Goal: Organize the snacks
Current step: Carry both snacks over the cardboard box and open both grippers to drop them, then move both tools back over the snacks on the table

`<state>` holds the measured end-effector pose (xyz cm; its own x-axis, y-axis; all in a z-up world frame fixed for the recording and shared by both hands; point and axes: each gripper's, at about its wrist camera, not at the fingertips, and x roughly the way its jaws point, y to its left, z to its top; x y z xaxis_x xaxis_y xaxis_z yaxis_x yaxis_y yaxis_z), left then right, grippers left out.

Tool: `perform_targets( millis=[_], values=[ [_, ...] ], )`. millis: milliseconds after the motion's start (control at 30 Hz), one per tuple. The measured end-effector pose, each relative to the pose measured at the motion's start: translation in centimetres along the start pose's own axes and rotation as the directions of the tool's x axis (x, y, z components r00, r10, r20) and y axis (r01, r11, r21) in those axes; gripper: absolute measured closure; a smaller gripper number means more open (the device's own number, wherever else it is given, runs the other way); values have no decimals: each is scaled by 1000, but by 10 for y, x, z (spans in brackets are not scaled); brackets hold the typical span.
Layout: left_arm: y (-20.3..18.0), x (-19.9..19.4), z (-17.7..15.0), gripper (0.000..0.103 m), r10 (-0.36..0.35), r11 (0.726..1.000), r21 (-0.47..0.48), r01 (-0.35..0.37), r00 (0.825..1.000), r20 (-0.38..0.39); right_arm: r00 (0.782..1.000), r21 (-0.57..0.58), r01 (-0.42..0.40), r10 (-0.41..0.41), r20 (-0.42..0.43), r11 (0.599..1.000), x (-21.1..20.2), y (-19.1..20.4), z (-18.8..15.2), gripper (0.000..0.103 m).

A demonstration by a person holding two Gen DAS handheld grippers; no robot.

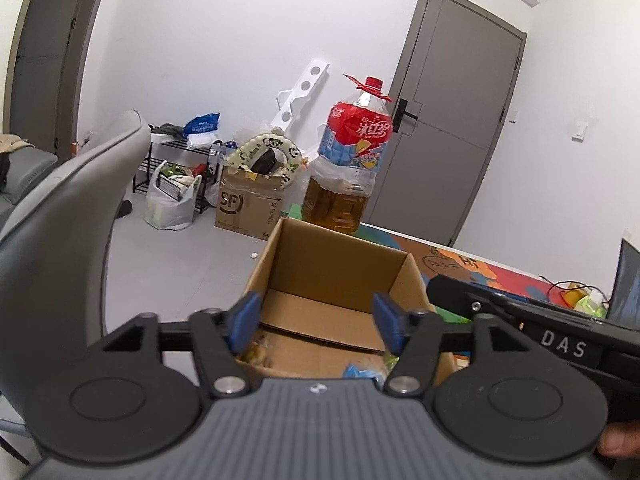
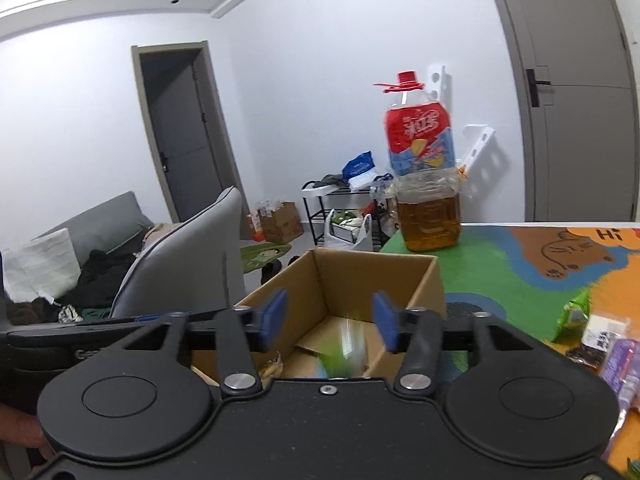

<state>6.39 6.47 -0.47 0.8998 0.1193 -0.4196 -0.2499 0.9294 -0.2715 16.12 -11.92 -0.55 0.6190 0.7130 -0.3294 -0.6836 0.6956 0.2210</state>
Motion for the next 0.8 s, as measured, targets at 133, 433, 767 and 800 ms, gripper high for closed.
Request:
perform_targets(
  millis=[133, 433, 767, 800],
  values=[
    [-9, -1, -4, 24, -17, 1000, 10, 17, 1000, -4, 999, 23, 39, -39, -1, 999, -14, -12, -3, 41],
    [-37, -4, -12, 9, -57, 997, 46, 57, 998, 1, 990, 82, 138, -140, 16, 987, -49, -49, -14, 17],
    [-70, -7, -24, 5, -126, 988, 83, 127, 992, -25, 977, 111, 205, -211, 43, 972, -88, -77, -20, 5],
    [-74, -8, -26, 4, -130, 987, 89, 132, 991, -25, 975, 115, 211, -217, 43, 971, -92, -80, -21, 4]
  ],
)
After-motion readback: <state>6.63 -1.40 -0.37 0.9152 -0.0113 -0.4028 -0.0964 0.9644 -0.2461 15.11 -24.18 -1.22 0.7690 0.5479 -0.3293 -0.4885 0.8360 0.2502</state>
